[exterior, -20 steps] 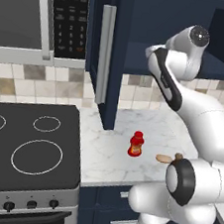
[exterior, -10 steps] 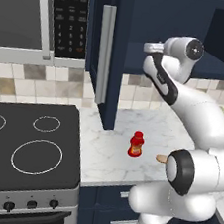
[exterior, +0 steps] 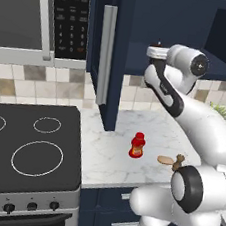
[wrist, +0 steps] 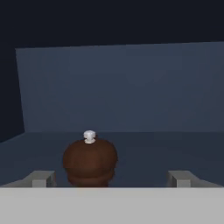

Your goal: There are various items on the counter. Only move the condiments/shakers into the cabinet.

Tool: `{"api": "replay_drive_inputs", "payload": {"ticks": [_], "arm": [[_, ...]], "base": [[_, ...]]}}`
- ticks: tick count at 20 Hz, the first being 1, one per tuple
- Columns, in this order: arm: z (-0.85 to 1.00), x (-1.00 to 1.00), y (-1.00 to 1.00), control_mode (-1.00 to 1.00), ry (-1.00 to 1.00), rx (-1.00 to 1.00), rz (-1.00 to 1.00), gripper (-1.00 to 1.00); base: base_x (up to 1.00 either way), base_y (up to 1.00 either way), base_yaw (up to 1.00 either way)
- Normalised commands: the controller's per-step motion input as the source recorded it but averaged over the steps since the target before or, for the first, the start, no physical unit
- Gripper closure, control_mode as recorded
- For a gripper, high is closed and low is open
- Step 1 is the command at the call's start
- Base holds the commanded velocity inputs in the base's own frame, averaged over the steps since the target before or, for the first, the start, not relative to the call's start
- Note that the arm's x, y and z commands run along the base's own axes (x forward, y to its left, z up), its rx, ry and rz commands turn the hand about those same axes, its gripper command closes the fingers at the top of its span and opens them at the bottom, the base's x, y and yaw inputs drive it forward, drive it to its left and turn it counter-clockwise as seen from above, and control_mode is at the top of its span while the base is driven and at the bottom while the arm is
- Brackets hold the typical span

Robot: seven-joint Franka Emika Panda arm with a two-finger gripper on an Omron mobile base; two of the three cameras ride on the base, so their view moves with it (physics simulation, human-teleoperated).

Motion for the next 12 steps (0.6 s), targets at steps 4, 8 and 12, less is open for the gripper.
{"api": "replay_drive_inputs", "payload": {"ticks": [4,8,12], "arm": [[0.25,-1.0,-0.13,-1.0,0.02,0.07,0.0,-1.0],[0.14,-1.0,-0.32,-1.0,0.26,0.11,0.0,-1.0],[-0.09,-1.0,-0.4,-1.0,0.58,0.07,0.0,-1.0]], "base": [[0.0,0.0,0.0],[0.0,0.0,0.0],[0.0,0.0,0.0]]}}
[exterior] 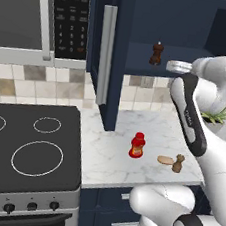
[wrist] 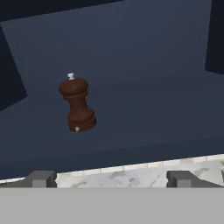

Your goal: There are various items on the counter. Only move the condiments/shakers into the cabinet.

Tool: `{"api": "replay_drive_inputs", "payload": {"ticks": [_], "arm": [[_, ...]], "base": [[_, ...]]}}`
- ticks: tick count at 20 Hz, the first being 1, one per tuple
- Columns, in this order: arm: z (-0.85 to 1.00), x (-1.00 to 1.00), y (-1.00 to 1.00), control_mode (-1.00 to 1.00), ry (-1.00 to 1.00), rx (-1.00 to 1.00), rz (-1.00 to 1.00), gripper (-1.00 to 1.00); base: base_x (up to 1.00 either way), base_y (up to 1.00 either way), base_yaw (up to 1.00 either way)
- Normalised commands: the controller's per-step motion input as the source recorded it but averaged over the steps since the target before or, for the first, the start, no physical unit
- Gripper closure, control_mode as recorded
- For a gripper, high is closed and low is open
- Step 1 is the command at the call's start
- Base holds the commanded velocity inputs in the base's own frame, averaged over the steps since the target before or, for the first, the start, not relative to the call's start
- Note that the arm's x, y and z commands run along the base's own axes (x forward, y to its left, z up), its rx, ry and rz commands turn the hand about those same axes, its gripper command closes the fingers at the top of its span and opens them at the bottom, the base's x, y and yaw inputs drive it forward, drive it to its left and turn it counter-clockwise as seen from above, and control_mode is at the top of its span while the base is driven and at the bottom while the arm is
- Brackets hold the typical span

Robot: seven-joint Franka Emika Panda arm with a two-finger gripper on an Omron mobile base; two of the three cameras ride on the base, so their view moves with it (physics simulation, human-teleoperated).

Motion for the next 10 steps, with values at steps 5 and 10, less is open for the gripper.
{"api": "replay_drive_inputs", "payload": {"ticks": [5,10], "arm": [[-0.96,-1.0,-0.49,-1.0,0.69,-0.02,0.0,-1.0],[-1.0,-0.89,-0.42,-1.0,0.61,-0.14,0.01,-1.0]], "base": [[0.0,0.0,0.0],[0.0,0.0,0.0]]}}
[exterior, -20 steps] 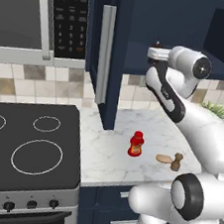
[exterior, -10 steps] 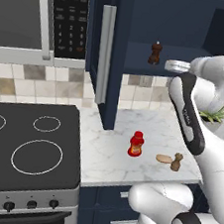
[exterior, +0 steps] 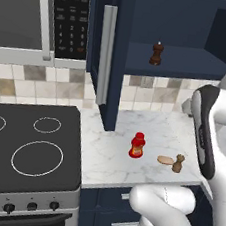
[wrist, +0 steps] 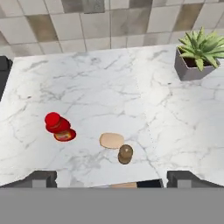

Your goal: There are various items on the counter. Only move the condiments/shakers into the cabinet.

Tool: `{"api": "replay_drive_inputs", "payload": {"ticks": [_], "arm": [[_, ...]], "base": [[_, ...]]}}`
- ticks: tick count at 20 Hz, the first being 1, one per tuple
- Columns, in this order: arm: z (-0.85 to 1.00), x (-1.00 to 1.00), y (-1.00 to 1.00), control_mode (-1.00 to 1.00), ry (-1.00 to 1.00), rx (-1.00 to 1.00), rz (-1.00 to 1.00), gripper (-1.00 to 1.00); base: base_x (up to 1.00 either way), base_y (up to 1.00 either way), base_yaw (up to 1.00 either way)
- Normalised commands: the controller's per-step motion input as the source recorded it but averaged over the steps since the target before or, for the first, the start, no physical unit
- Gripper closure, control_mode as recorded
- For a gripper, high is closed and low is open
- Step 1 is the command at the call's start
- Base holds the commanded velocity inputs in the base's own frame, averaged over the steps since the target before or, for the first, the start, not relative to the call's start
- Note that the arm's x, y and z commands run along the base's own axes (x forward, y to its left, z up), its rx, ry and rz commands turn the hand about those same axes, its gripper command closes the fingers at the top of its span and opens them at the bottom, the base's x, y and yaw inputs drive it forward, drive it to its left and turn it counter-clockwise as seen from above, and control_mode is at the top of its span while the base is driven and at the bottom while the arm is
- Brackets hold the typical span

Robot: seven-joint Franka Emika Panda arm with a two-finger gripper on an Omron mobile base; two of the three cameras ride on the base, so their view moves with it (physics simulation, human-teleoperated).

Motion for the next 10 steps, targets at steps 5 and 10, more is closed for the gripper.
{"api": "replay_drive_inputs", "payload": {"ticks": [5,10], "arm": [[-1.0,-0.47,-0.27,-1.0,0.27,-0.18,0.01,-1.0],[-1.0,-0.08,-0.02,-1.0,0.02,-0.07,0.0,-1.0]], "base": [[0.0,0.0,0.0],[0.0,0.0,0.0]]}}
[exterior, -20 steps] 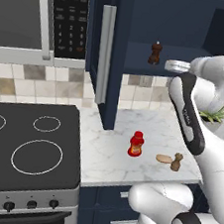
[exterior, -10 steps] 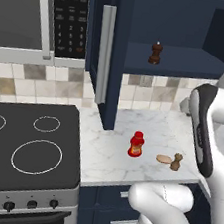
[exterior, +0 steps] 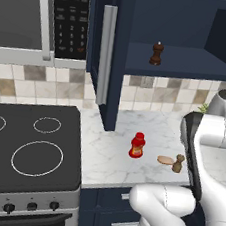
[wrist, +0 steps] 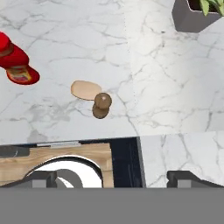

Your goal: There are various items on the counter. Only move the condiments/shakers into the cabinet.

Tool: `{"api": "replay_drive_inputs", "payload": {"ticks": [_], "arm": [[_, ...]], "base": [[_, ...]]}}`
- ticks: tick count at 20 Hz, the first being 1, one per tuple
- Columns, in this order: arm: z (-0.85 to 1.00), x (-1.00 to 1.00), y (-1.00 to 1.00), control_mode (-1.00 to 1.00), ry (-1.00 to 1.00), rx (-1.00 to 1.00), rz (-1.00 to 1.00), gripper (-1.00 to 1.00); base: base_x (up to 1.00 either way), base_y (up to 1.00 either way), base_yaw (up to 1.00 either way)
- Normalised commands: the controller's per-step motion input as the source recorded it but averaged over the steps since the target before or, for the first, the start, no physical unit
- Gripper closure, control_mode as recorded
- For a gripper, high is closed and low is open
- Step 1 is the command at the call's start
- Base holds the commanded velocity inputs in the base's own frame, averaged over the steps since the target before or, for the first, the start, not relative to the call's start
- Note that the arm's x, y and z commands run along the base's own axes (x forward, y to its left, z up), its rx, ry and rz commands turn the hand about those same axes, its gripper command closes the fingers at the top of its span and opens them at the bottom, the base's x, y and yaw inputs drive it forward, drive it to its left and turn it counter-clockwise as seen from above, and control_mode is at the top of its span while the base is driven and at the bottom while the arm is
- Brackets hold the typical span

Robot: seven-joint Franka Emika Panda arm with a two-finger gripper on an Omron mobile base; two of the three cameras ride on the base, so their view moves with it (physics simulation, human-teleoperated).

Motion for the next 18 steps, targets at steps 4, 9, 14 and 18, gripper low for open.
{"api": "replay_drive_inputs", "payload": {"ticks": [4,9,14,18], "arm": [[-0.89,0.0,0.0,-1.0,0.0,0.01,0.0,-1.0],[-0.74,0.02,-0.02,-1.0,-0.06,0.03,0.0,-1.0],[-0.25,0.2,-0.01,-1.0,-0.11,0.0,0.0,-1.0],[-0.21,0.2,-0.03,-1.0,-0.02,0.0,0.0,-1.0]], "base": [[0.0,0.0,0.0],[0.0,0.0,0.0],[0.0,0.0,0.0],[0.0,0.0,0.0]]}}
